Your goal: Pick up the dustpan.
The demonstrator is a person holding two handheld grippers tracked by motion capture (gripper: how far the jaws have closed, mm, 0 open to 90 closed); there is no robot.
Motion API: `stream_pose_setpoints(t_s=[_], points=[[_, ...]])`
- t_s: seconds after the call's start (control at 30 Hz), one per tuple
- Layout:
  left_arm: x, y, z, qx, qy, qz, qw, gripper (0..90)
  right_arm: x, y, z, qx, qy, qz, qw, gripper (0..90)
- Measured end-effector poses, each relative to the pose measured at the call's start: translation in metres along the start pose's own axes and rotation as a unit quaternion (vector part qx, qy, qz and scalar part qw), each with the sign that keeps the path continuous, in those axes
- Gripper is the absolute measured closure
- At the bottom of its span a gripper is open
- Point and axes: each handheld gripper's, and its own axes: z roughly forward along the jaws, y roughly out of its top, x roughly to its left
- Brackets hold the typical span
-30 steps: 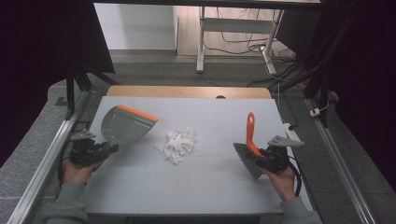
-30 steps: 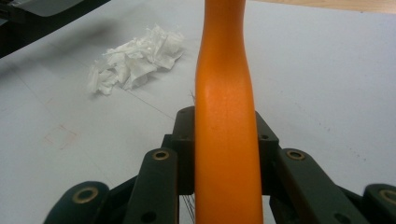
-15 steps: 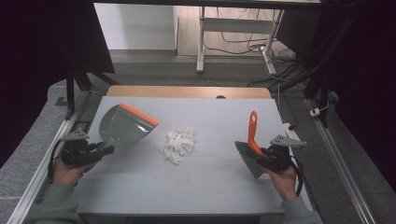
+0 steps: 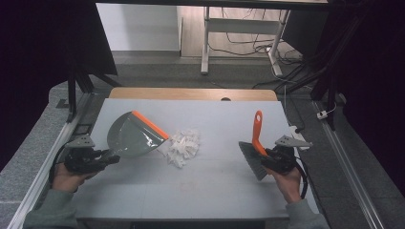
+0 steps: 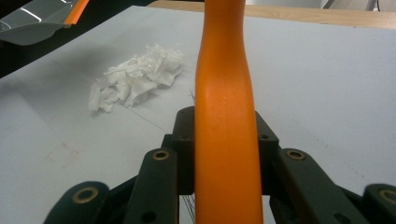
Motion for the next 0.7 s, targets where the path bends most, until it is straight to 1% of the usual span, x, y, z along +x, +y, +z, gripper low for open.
stream_pose_setpoints(t_s=[0.13,0.23,0.4,0.5,0.67,0.7], points=[[-0.006,-0.001,-0.002,0.004,-0.008,0.018,0.9998,61.5,0.001,0.003,0.002,-0.001,0.001,-0.001,1.0,70.0],[-0.008,-0.001,-0.003,0.008,-0.013,0.026,0.9995,61.5,0.001,0.005,0.004,-0.003,0.002,-0.001,1.0,70.0],[-0.011,-0.003,-0.004,0.019,-0.016,0.028,0.9993,61.5,0.005,0.007,0.008,-0.006,0.004,-0.011,0.9999,70.0],[-0.015,-0.006,-0.005,0.034,-0.021,0.038,0.9985,61.5,0.007,0.008,0.009,-0.005,0.006,-0.014,0.9999,70.0],[-0.02,-0.01,-0.004,0.049,-0.029,0.053,0.997,61.5,0.009,0.009,0.011,-0.002,0.01,-0.019,0.9998,70.0],[-0.021,-0.012,-0.004,0.052,-0.031,0.054,0.9967,61.4,0.009,0.009,0.011,-0.003,0.011,-0.018,0.9998,70.0]])
